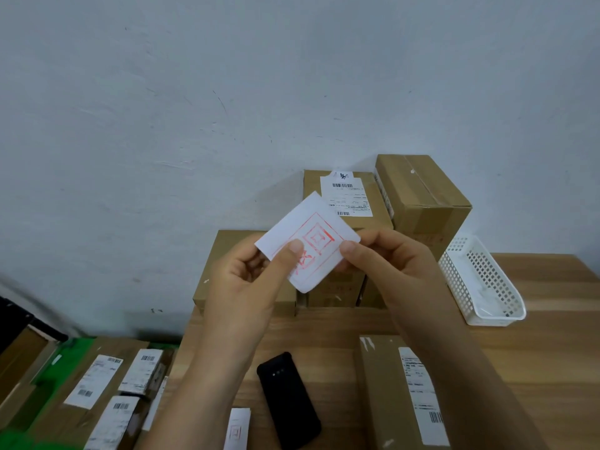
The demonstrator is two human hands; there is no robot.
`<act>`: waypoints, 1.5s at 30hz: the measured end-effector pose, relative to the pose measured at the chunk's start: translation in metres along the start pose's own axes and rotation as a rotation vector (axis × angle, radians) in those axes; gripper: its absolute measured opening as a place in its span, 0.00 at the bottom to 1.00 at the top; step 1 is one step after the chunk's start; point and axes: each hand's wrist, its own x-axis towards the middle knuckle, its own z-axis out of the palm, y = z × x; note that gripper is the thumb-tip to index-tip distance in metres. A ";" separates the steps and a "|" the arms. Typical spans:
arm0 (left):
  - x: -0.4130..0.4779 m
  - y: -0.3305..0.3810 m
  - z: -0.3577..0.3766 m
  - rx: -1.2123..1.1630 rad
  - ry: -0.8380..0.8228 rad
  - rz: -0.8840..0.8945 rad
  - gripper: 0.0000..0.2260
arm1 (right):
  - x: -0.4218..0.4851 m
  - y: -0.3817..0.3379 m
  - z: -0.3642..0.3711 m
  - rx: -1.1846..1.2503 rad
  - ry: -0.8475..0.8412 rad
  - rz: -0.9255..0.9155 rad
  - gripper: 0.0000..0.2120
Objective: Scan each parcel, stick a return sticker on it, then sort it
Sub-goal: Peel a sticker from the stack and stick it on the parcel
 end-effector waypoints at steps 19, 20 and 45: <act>-0.010 -0.004 0.022 0.424 -0.076 0.443 0.10 | 0.000 -0.001 -0.003 0.183 -0.063 -0.152 0.06; -0.010 -0.003 0.021 0.390 -0.079 0.436 0.10 | 0.000 0.000 -0.004 0.186 -0.067 -0.159 0.07; -0.008 -0.001 0.018 0.554 0.004 0.655 0.08 | 0.002 0.002 0.000 0.111 -0.066 -0.175 0.08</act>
